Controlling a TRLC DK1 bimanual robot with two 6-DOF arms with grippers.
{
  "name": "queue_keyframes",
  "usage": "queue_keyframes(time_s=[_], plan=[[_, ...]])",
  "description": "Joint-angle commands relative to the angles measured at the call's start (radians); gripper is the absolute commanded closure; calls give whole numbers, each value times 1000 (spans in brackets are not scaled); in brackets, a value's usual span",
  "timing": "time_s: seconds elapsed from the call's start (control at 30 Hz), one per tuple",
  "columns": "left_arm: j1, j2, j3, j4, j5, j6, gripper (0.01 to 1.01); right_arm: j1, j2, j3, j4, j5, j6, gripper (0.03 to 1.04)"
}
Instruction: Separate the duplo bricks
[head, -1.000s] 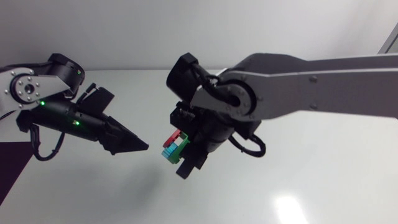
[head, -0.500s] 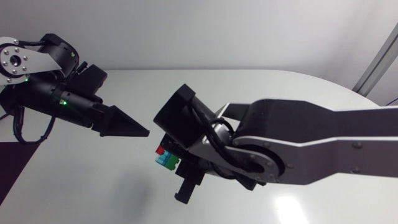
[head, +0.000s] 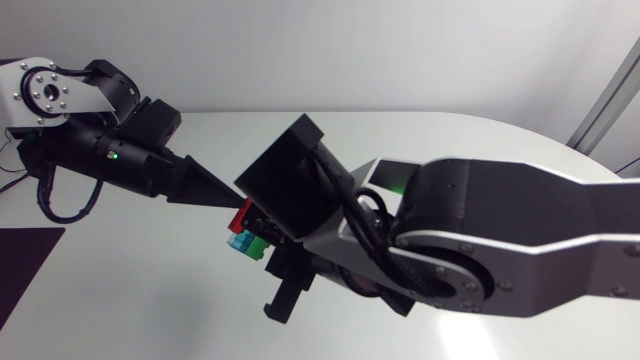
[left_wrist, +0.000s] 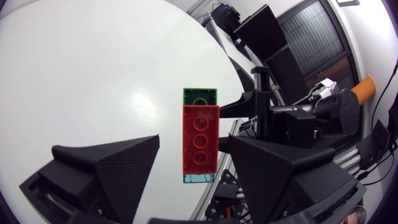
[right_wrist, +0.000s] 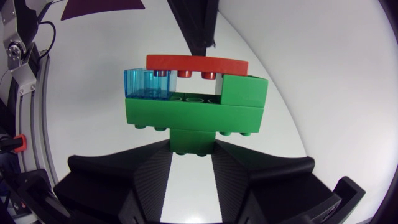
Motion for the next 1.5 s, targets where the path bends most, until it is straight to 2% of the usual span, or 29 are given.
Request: queue_keyframes(time_s=[0.0, 0.2, 0.6, 0.7, 0.83, 1.0, 1.47], plan=[[1, 46, 35, -27, 25, 24, 352, 12, -10, -7, 26, 18, -31, 752], [-5, 61, 49, -42, 30, 38, 411, 13, 8, -6, 49, 29, -46, 752], [-25, 60, 42, -48, 32, 77, 426, 12, 51, 10, 69, 35, -63, 752], [-25, 61, 40, -50, 30, 81, 454, 12, 50, 11, 69, 37, -66, 752], [-36, 61, 32, -59, 35, 95, 551, 12, 47, 16, 69, 41, -68, 752], [-39, 61, 31, -76, 50, 113, 621, 12, 45, 19, 70, 46, -68, 752], [-44, 69, 32, -136, 73, 189, 664, 23, 37, 5, 69, 58, -77, 752]])
